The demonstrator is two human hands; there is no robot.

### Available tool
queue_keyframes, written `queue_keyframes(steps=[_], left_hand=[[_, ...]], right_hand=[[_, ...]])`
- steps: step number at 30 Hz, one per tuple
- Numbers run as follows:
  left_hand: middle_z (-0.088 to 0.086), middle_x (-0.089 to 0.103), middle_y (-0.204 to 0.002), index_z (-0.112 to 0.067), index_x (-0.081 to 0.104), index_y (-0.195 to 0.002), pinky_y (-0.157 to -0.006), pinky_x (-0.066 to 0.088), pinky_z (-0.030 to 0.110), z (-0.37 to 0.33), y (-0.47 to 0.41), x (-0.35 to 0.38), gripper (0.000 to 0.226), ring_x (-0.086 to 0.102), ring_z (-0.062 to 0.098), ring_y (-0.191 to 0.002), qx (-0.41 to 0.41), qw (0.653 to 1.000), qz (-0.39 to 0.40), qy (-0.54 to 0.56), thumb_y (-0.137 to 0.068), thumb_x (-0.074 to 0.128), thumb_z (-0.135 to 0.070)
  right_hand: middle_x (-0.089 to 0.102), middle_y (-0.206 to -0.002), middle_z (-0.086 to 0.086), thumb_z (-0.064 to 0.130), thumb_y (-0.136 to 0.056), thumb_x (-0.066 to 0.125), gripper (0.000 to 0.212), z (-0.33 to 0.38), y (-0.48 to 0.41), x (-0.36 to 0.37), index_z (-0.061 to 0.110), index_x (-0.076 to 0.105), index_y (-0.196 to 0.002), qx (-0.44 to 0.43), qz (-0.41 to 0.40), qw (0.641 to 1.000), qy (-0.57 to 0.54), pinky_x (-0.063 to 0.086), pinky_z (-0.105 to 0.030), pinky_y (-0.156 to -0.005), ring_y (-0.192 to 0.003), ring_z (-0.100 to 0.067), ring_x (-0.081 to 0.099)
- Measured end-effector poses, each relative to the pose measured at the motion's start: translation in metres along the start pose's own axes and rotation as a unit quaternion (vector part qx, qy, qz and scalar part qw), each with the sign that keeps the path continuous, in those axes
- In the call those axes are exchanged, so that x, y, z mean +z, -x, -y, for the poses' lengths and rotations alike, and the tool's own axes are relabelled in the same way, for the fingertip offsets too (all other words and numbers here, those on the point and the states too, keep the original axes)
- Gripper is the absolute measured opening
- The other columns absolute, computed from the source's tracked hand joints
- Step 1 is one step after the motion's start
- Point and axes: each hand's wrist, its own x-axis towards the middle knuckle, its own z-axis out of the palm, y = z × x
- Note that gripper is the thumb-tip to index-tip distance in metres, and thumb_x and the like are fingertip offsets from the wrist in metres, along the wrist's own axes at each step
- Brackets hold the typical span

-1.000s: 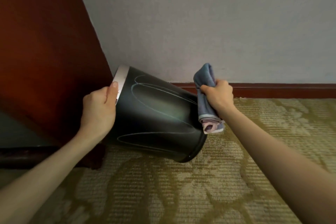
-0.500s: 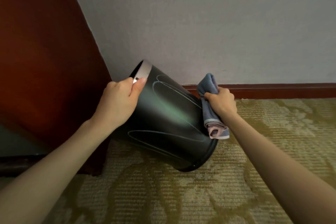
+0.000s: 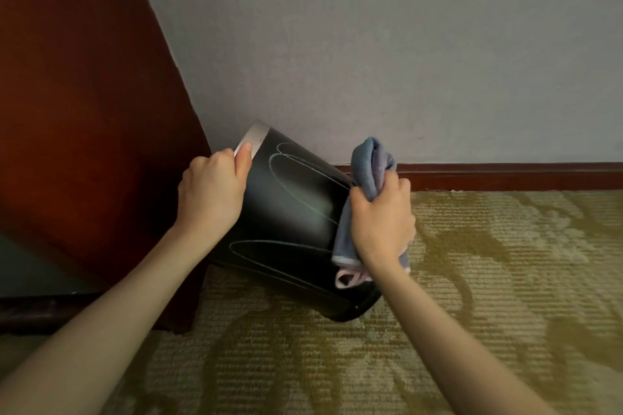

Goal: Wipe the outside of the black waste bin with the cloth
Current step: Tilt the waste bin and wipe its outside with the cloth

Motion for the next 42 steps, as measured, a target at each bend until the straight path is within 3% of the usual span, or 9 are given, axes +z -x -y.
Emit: queue_keyframes(steps=[5, 9, 16, 20, 24, 29, 33, 39, 42], left_hand=[[0.03, 0.062, -0.082, 0.001, 0.059, -0.08, -0.069, 0.046, 0.048, -0.017, -0.009, 0.002, 0.057, 0.058, 0.048, -0.081, 0.002, 1.0, 0.002, 0.001, -0.099, 0.027, -0.042], [0.023, 0.057, -0.062, -0.001, 0.054, -0.065, -0.058, 0.047, 0.048, -0.016, -0.004, -0.001, 0.052, 0.057, 0.043, -0.063, 0.054, 0.998, -0.007, 0.04, -0.099, 0.034, -0.036], [0.013, 0.047, -0.051, -0.005, 0.051, -0.06, -0.051, 0.028, 0.035, -0.011, 0.007, 0.0, 0.048, 0.038, 0.026, -0.046, 0.095, 0.995, -0.017, 0.026, -0.098, 0.04, -0.031], [0.005, 0.039, -0.044, -0.01, 0.04, -0.055, -0.044, 0.023, 0.029, -0.008, 0.015, -0.005, 0.049, 0.036, 0.025, -0.038, 0.095, 0.994, -0.015, 0.055, -0.096, 0.044, -0.035], [0.016, 0.048, -0.045, 0.0, 0.046, -0.055, -0.041, 0.037, 0.041, -0.001, 0.024, -0.01, 0.056, 0.045, 0.033, -0.039, 0.084, 0.993, 0.009, 0.087, -0.091, 0.051, -0.042], [0.013, 0.054, -0.049, 0.0, 0.051, -0.059, -0.042, 0.042, 0.042, -0.001, 0.033, -0.014, 0.048, 0.051, 0.033, -0.042, 0.095, 0.99, 0.012, 0.106, -0.089, 0.056, -0.038], [0.021, 0.05, -0.048, 0.002, 0.047, -0.058, -0.046, 0.041, 0.048, -0.003, 0.029, -0.012, 0.053, 0.047, 0.036, -0.043, 0.08, 0.992, 0.006, 0.096, -0.091, 0.054, -0.039], [0.017, 0.057, -0.056, 0.002, 0.052, -0.063, -0.052, 0.047, 0.05, -0.003, 0.017, -0.005, 0.06, 0.053, 0.035, -0.052, 0.051, 0.993, 0.009, 0.101, -0.086, 0.044, -0.053], [0.013, 0.056, -0.056, -0.003, 0.049, -0.06, -0.049, 0.045, 0.044, -0.002, 0.007, -0.003, 0.057, 0.054, 0.035, -0.054, 0.042, 0.994, 0.011, 0.097, -0.085, 0.045, -0.054]], right_hand=[[0.046, -0.099, -0.007, 0.034, -0.075, 0.056, 0.036, -0.001, 0.046, 0.006, 0.01, 0.048, -0.101, -0.015, -0.042, 0.998, -0.043, 0.035, -0.034, -0.058, -0.079, -0.028, 0.053], [0.044, -0.098, -0.005, 0.039, -0.074, 0.052, 0.039, -0.005, 0.05, 0.005, 0.009, 0.047, -0.099, -0.015, -0.041, 0.996, -0.072, 0.034, -0.032, -0.058, -0.079, -0.027, 0.052], [0.048, -0.097, -0.007, 0.036, -0.081, 0.059, 0.032, -0.011, 0.012, -0.002, 0.011, 0.048, -0.098, 0.02, -0.008, 0.998, -0.065, 0.035, -0.035, -0.062, -0.076, -0.026, 0.05], [0.055, -0.095, -0.006, 0.039, -0.078, 0.059, 0.033, -0.013, -0.024, -0.005, 0.015, 0.054, -0.099, 0.081, 0.046, 0.994, -0.051, 0.036, -0.034, -0.066, -0.076, -0.026, 0.05], [0.053, -0.089, -0.006, 0.039, -0.078, 0.061, 0.025, -0.015, -0.057, 0.0, 0.018, 0.053, -0.09, 0.131, 0.129, 0.983, -0.017, 0.035, -0.035, -0.067, -0.075, -0.027, 0.048], [0.061, -0.111, -0.017, 0.038, -0.08, 0.063, 0.048, -0.017, -0.082, 0.009, 0.005, 0.056, -0.115, 0.17, 0.205, 0.964, 0.023, 0.039, -0.035, -0.069, -0.085, -0.032, 0.055], [0.063, -0.11, -0.017, 0.039, -0.081, 0.061, 0.043, -0.014, -0.079, 0.011, 0.006, 0.058, -0.108, 0.149, 0.175, 0.972, 0.053, 0.041, -0.036, -0.07, -0.096, -0.037, 0.059], [0.064, -0.099, -0.012, 0.037, -0.08, 0.056, 0.021, -0.001, -0.054, 0.004, 0.019, 0.056, -0.092, 0.085, 0.106, 0.991, 0.01, 0.037, -0.035, -0.067, -0.087, -0.035, 0.059], [0.061, -0.106, -0.011, 0.037, -0.08, 0.053, 0.033, 0.009, -0.036, 0.003, 0.019, 0.056, -0.107, 0.061, 0.053, 0.997, 0.005, 0.036, -0.035, -0.069, -0.09, -0.035, 0.059]])
